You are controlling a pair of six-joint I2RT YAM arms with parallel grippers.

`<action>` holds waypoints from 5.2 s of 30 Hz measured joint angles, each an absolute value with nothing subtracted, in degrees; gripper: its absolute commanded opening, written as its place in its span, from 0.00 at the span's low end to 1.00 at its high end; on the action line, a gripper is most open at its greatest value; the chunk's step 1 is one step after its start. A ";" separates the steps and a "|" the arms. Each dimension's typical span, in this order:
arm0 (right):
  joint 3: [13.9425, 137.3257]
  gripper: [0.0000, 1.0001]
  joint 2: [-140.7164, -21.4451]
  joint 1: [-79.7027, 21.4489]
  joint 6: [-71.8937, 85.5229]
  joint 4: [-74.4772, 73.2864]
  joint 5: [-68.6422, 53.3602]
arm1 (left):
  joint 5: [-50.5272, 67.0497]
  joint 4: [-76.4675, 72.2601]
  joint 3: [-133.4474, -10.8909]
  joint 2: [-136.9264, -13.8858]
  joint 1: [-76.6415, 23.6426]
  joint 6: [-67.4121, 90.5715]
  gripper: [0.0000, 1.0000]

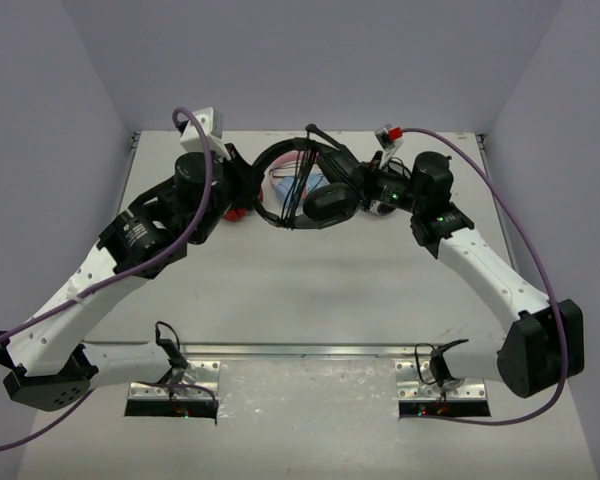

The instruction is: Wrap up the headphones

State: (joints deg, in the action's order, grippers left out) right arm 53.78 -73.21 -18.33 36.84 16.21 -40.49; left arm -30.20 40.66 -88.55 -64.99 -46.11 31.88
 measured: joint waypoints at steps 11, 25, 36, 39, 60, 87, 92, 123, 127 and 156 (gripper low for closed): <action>58.98 0.36 -80.16 -22.76 29.80 11.68 -34.24 | -27.55 40.95 -88.38 -65.39 -46.11 34.39 0.00; 42.76 0.01 -70.28 -27.29 31.42 18.20 -28.25 | -34.15 40.29 -88.75 -67.31 -46.11 36.27 0.00; 35.16 0.01 -54.72 -43.88 35.99 20.82 -16.75 | -44.88 43.05 -94.15 -74.22 -46.63 44.36 0.00; 36.05 0.01 -53.23 -48.05 35.77 19.55 -13.80 | -46.44 43.03 -92.12 -73.52 -47.11 47.29 0.00; 41.41 0.01 -64.34 -60.20 34.35 11.46 -0.01 | -55.59 43.77 -63.61 -67.96 -47.72 70.15 0.00; 17.30 0.02 -79.13 -55.29 51.59 26.94 5.32 | -42.50 11.70 -49.23 -99.35 -46.17 57.63 0.00; 16.88 0.05 -82.21 -54.89 54.08 31.48 3.57 | -42.33 10.55 -50.81 -101.43 -46.13 56.03 0.00; 10.90 0.63 -70.85 -62.65 63.33 44.73 -0.03 | -50.17 4.12 -50.89 -105.25 -47.92 53.36 0.00; 10.37 0.84 -52.69 -64.23 61.45 31.92 4.78 | -49.45 2.61 -50.89 -105.25 -47.24 49.23 0.06; 31.64 0.99 -17.63 -64.27 43.35 -31.64 24.82 | -29.47 -4.49 -56.05 -107.61 -45.98 7.27 0.00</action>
State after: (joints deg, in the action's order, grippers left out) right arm 31.64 -17.63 -64.27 43.35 -31.64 24.82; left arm -29.47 -4.49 -56.05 -107.61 -45.98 7.27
